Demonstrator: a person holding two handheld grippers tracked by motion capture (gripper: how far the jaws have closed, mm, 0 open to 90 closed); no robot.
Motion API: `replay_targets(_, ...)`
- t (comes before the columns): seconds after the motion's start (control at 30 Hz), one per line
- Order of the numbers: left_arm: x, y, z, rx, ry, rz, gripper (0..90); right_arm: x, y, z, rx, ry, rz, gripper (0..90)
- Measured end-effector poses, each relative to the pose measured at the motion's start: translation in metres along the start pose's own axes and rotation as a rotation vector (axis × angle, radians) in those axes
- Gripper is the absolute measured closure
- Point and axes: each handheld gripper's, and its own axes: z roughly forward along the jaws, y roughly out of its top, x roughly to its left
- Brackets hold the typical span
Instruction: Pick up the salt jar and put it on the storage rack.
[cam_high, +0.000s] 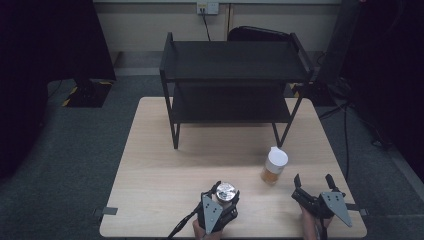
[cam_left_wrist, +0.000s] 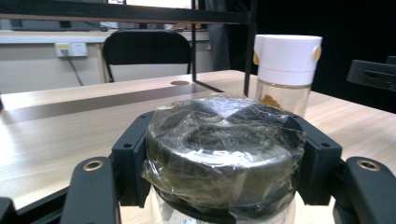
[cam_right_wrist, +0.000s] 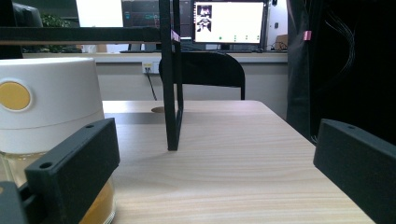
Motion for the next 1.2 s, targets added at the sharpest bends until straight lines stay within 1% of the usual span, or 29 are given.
replay_targets(0.3,0.003,0.001,-0.001,0.002,-0.016,0.003,34.5,0.0,0.0,0.0,0.0,-0.002,0.0,0.0)
replay_targets(0.43,0.003,0.002,-0.001,0.008,-0.015,0.0,34.7,0.0,0.0,0.0,0.0,-0.002,0.0,0.0)
replay_targets(0.5,0.004,0.004,0.0,0.013,-0.019,-0.005,34.7,0.0,0.0,0.0,0.0,-0.002,0.0,0.0)
replay_targets(0.53,0.006,0.006,0.0,0.021,-0.025,-0.032,34.8,0.0,0.0,0.0,0.0,-0.003,0.0,0.0)
replay_targets(0.57,0.008,0.008,0.0,0.026,-0.03,-0.046,34.8,0.0,0.0,0.0,0.0,-0.002,0.0,0.0)
replay_targets(0.63,0.008,0.008,0.0,0.026,-0.03,-0.049,34.8,0.0,0.0,0.0,0.0,-0.002,0.0,0.0)
replay_targets(0.73,0.007,0.009,-0.002,0.029,-0.029,-0.042,34.9,0.0,0.0,0.0,0.001,-0.002,0.0,0.0)
replay_targets(0.8,0.007,0.01,-0.005,0.02,-0.029,-0.037,34.8,0.0,0.0,0.0,0.0,-0.002,0.0,0.0)
replay_targets(0.9,0.006,0.016,-0.009,0.014,-0.024,-0.04,34.9,0.0,0.0,0.0,0.0,-0.002,0.0,0.0)
replay_targets(1.03,0.008,0.022,-0.012,0.006,-0.026,-0.032,34.9,0.0,0.0,0.0,0.0,-0.002,-0.001,0.0)
replay_targets(1.1,0.013,0.028,-0.015,-0.001,-0.042,-0.034,34.9,0.0,0.0,0.0,0.0,-0.002,0.0,0.0)
replay_targets(1.2,0.023,0.034,-0.017,-0.006,-0.082,-0.03,34.9,0.0,0.0,0.0,0.0,-0.002,0.0,0.0)
